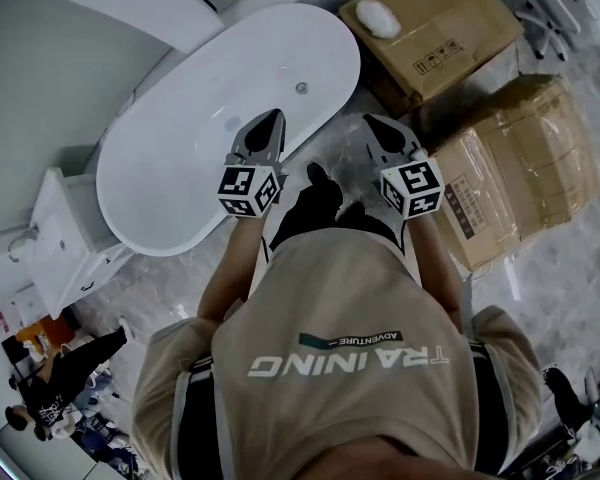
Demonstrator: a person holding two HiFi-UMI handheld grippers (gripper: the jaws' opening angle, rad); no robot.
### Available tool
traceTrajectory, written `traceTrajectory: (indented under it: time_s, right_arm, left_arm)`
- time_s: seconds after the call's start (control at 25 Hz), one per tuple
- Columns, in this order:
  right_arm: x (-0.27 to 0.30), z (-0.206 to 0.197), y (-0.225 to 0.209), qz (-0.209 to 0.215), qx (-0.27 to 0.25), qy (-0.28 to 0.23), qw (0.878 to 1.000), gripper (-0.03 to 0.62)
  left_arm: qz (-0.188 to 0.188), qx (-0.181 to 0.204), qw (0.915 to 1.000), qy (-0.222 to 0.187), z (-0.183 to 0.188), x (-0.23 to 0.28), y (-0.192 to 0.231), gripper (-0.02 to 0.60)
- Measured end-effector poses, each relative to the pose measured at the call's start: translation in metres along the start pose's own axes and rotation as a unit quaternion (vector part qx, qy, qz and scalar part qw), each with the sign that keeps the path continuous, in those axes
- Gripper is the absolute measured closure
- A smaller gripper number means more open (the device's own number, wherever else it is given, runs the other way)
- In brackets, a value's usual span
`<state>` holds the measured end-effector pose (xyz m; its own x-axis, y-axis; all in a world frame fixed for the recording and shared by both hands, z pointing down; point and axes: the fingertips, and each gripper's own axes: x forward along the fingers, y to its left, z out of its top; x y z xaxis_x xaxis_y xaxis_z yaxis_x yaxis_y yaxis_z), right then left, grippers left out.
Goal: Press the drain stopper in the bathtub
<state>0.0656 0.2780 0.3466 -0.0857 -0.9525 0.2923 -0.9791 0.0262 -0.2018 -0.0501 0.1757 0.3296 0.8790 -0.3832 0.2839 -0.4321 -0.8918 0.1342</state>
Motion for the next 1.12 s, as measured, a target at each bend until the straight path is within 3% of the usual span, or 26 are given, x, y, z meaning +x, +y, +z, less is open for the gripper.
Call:
traceTrajectory:
  time_s: [0.24,0.48,0.6,0.88,1.12]
  right_arm:
    - [0.028,0.018,-0.005,-0.011,-0.017,0.023,1.000,0.582]
    - [0.077,0.047,-0.034,-0.036,-0.024,0.028,0.999,0.582]
    - [0.110,0.054,-0.030,-0.020,-0.040,0.035,0.998,0.582]
    - [0.157,0.048,-0.047,0.009,-0.043,0.076,0.996,0.582]
    - [0.214,0.054,-0.079,0.068,-0.046,0.083,0.993,0.582]
  left_arm:
    - [0.004,-0.023,0.9997,0.006,-0.008,0.023,0.046,0.580]
    - [-0.013,-0.013,0.9997,-0.016,0.023,0.072,0.092,0.580]
    - [-0.010,-0.016,0.9996,-0.022,0.028,0.086,0.121,0.580]
    - [0.032,-0.064,0.9975,-0.003,0.010,0.108,0.163,0.580]
    - [0.084,-0.060,0.9947,0.001,0.023,0.140,0.187,0.580]
